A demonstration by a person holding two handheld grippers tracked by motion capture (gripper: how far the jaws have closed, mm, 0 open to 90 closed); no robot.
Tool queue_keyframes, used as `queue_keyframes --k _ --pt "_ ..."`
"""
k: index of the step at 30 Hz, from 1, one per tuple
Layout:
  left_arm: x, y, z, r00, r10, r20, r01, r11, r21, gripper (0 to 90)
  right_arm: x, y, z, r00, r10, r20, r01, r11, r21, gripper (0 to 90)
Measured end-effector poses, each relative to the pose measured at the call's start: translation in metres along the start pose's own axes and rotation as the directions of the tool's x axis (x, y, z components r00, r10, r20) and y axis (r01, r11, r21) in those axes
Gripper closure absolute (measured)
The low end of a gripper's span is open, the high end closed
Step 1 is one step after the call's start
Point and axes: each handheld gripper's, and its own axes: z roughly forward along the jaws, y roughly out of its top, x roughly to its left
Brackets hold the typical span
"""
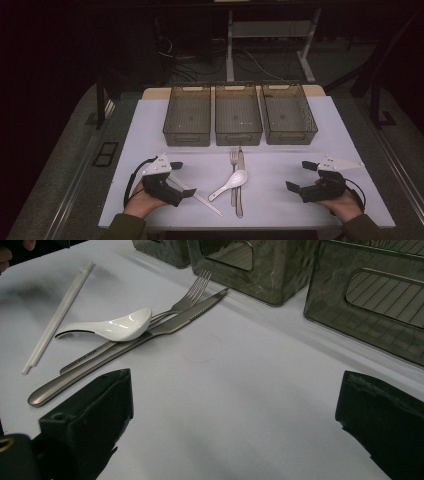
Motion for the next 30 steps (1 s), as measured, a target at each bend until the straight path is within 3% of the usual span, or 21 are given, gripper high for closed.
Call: queue_keyframes --k 14,21,30 --pt "0.005 0.003 -0.002 1.0 0.001 0.004 -0.001 1.0 0.001 7.0 -0.001 0.0 0.001 1.0 0.006 -0.003 -0.006 1.0 0.002 1.9" --pt "0.014 0.007 -0.006 0.9999 0.002 -0.013 -0.002 1.0 -0.006 19.1 0.0 0.0 0.001 1.0 0.006 -0.003 -0.006 1.0 0.001 1.9" --pt "0.036 0.006 -0.012 0.9958 -0.02 -0.09 0.021 0.9998 0.005 39.8 0.0 0.0 0.001 0.9999 0.011 -0.001 -0.011 1.0 0.005 1.9"
